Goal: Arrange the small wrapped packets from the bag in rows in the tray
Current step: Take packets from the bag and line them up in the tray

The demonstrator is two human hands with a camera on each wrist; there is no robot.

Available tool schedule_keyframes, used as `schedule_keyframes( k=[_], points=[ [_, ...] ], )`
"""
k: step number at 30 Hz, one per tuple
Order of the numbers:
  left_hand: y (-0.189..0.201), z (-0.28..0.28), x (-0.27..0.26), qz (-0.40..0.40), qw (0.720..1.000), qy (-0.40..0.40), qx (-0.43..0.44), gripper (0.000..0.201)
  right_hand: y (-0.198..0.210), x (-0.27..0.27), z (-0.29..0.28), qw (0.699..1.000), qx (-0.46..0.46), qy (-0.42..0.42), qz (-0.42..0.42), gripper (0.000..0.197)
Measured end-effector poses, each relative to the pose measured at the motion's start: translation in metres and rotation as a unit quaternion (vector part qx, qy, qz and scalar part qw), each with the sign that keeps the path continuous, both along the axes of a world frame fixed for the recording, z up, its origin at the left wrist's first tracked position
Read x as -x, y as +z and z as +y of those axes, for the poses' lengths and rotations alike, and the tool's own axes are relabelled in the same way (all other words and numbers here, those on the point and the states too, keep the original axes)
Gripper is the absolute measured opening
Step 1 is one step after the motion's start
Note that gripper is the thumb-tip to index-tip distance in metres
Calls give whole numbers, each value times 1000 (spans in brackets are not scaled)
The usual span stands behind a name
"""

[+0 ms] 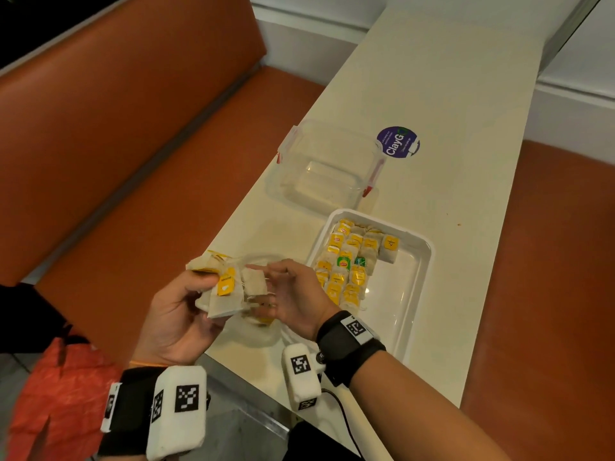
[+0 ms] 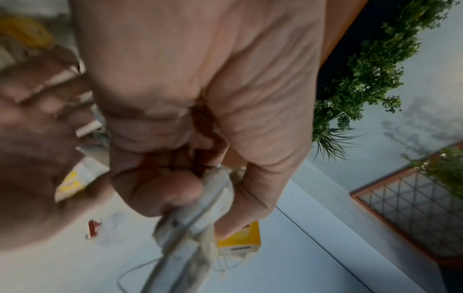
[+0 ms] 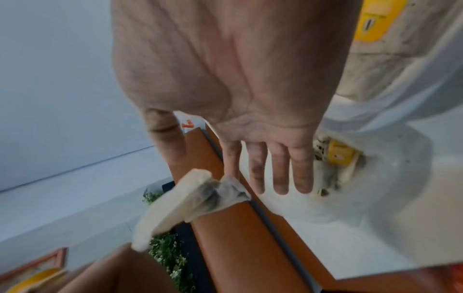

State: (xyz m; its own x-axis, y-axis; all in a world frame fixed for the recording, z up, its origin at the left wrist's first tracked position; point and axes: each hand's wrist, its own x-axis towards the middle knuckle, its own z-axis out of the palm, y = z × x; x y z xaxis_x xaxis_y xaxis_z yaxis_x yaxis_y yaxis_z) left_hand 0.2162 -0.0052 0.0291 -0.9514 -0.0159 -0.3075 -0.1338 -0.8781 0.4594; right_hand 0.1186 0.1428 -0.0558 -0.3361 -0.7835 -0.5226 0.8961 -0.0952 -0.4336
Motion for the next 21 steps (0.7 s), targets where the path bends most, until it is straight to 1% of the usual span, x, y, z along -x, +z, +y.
schedule_keyframes(
  k=[1, 3, 5, 6, 7, 8, 9, 10, 12, 13, 15, 17, 18, 19, 21],
  points=[
    [4, 2, -1, 4, 1000, 9, -4, 34, 0, -2, -2, 1000, -9, 4, -14, 62],
    [9, 5, -3, -11, 996, 41, 72, 42, -1, -6, -5, 998, -6, 3, -56, 71],
    [17, 14, -3, 10, 997, 4, 81, 35, 2, -9, -6, 995, 18, -22, -99, 68],
    [14, 14, -2, 2, 996, -13, 86, 37, 5, -11, -6, 992, 25, -40, -115, 64],
    [9, 14, -2, -33, 994, -19, 105, 45, 7, -12, -5, 990, 29, -57, -127, 60],
    [4, 13, 0, -79, 987, -27, 140, 54, 9, -12, -4, 988, 33, -71, -132, 55],
    [-1, 15, 1, -119, 976, -34, 177, 59, 9, -13, -3, 987, 32, -81, -134, 49],
    [-3, 21, 3, -148, 965, -38, 211, 56, 10, -15, -1, 987, 28, -85, -133, 44],
    [-9, 33, 6, -176, 946, -15, 273, 33, 11, -17, 5, 988, 27, -85, -124, 39],
    [-12, 40, 7, -189, 931, 1, 313, 24, 12, -18, 8, 989, 31, -85, -120, 35],
    [-18, 53, 8, -198, 890, 25, 410, 19, 13, -21, 13, 987, 28, -94, -125, 26],
    [-26, 65, 7, -191, 835, 27, 516, 23, 16, -22, 19, 983, 27, -117, -140, 21],
    [-30, 68, 6, -185, 802, 24, 567, 25, 15, -21, 21, 981, 26, -125, -143, 21],
    [-31, 71, 5, -172, 764, 21, 621, 26, 15, -21, 24, 980, 23, -133, -148, 22],
    [-29, 76, 2, -124, 680, 10, 723, 30, 17, -20, 28, 973, 18, -157, -170, 27]
  ],
)
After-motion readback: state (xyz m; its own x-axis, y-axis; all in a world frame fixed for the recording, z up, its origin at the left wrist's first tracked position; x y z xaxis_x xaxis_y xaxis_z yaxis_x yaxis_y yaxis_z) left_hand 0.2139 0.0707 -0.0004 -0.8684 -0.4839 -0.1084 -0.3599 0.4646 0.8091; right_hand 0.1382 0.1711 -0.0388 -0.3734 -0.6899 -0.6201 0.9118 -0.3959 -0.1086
